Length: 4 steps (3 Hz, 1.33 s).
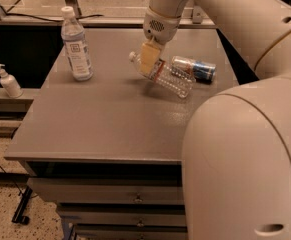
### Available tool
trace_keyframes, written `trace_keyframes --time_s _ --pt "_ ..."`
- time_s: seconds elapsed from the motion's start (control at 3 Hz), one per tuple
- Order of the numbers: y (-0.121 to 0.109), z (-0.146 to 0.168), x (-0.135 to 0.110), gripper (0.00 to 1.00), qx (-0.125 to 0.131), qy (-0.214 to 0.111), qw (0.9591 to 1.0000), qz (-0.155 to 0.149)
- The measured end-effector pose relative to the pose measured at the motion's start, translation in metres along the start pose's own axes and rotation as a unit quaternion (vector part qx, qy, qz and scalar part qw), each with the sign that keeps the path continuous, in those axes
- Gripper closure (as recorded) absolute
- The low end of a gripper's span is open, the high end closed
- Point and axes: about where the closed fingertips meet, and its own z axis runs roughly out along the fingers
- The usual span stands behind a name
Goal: Knock water bottle over
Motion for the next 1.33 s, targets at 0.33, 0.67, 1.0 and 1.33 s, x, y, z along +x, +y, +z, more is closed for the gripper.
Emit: trace_keyframes --time_s 0.33,0.67,1.0,1.33 --pt "0.007 -0.003 -0.009 0.13 -0.004 -0.016 0.9999 -0.006" --pt "0.013 0.001 -0.015 0.00 -0.011 -0.024 0.9996 -0.012" --pt "0.013 0.000 -0.016 0.00 -0.008 -0.027 0.9995 -0.012" --pt "0.010 -0.022 -0.010 0.00 0.023 -0.067 0.9975 -0.007"
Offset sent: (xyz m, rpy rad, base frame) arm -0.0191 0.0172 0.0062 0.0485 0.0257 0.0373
